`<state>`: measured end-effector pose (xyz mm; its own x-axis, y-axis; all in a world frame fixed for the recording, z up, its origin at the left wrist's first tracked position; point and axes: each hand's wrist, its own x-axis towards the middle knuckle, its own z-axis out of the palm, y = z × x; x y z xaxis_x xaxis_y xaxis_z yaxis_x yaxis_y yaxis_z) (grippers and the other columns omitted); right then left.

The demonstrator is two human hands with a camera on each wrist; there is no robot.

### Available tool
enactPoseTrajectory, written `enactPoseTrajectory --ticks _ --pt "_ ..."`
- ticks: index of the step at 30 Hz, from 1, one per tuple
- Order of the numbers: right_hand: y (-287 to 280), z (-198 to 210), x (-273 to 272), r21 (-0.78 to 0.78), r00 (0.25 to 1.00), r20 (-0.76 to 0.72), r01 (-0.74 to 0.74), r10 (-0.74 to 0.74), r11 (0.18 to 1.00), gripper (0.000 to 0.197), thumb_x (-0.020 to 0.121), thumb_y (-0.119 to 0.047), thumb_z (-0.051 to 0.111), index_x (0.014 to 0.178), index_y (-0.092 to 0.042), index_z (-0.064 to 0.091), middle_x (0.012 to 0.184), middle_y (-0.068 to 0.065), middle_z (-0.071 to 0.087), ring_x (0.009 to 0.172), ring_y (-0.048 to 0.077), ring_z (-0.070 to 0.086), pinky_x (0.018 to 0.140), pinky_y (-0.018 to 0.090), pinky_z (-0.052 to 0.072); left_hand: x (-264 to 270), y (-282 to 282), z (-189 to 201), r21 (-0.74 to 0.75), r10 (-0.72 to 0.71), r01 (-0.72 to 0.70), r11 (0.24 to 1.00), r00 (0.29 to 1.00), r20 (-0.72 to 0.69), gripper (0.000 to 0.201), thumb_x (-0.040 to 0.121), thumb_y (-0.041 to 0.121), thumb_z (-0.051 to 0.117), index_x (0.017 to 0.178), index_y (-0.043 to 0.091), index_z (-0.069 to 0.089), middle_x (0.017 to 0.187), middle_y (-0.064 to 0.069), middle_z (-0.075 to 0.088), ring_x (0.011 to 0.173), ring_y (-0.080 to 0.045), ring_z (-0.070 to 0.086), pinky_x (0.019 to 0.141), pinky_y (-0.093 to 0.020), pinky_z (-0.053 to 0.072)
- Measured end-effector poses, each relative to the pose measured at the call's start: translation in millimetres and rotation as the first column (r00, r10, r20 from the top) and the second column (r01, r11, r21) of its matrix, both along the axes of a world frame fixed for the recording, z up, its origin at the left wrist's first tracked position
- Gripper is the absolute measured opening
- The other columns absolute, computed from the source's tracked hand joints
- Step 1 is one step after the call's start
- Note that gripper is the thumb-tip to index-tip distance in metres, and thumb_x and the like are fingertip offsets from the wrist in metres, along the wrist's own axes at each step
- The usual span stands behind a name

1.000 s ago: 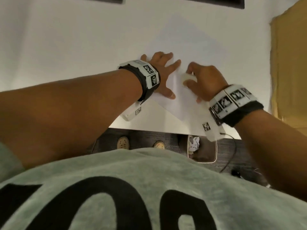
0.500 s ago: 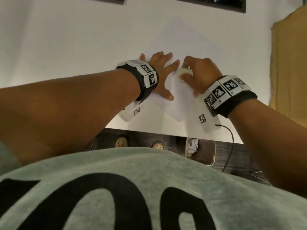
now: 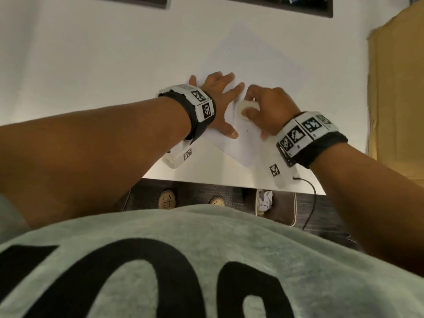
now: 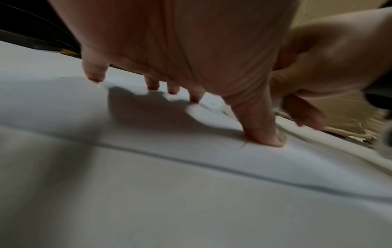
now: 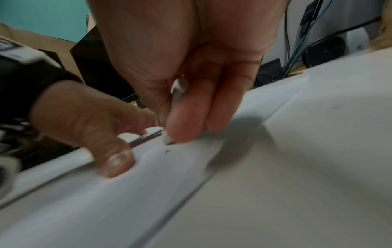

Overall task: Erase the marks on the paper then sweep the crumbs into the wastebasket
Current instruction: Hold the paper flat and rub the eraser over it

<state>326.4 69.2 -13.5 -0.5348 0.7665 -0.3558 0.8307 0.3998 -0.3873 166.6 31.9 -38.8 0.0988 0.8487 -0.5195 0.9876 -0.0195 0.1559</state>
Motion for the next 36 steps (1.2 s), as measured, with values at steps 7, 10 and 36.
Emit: enactPoseTrajectory --ticks 7,10,36 --pt "-5 -3 9 -0.001 0.998 -0.003 0.055 -0.055 0.999 0.012 0.092 -0.028 0.053 0.103 -0.023 0.053 0.083 0.008 0.064 0.047 0.025 0.064 0.050 0.032 0.055 -1 -1 2 0.007 -0.004 0.004 1.000 1.000 -0.010 0.121 0.058 0.082 0.059 0.146 0.039 -0.012 0.157 0.008 -0.016 0.144 -0.021 -0.012 0.109 -0.066 0.004" --pt "-2 0 8 0.015 0.986 -0.044 0.161 -0.160 0.987 0.009 0.092 -0.027 0.053 0.100 -0.022 0.053 0.086 0.011 0.065 0.046 0.028 0.065 0.045 0.030 0.053 0 -3 2 0.000 -0.001 0.001 1.000 1.000 -0.009 0.121 0.059 0.082 0.059 0.146 0.039 -0.012 0.157 0.009 -0.016 0.144 -0.021 -0.013 0.109 -0.066 0.003" --pt "-37 -1 22 -0.001 0.968 0.030 0.248 -0.248 0.969 0.016 0.094 -0.029 0.054 0.104 -0.018 0.049 0.076 0.006 0.063 0.042 0.022 0.064 0.046 0.031 0.053 7 -5 2 0.017 -0.270 0.271 0.963 0.962 -0.027 0.114 0.067 0.080 0.052 0.148 0.031 -0.012 0.158 0.004 -0.013 0.145 -0.021 -0.009 0.111 -0.064 0.007"
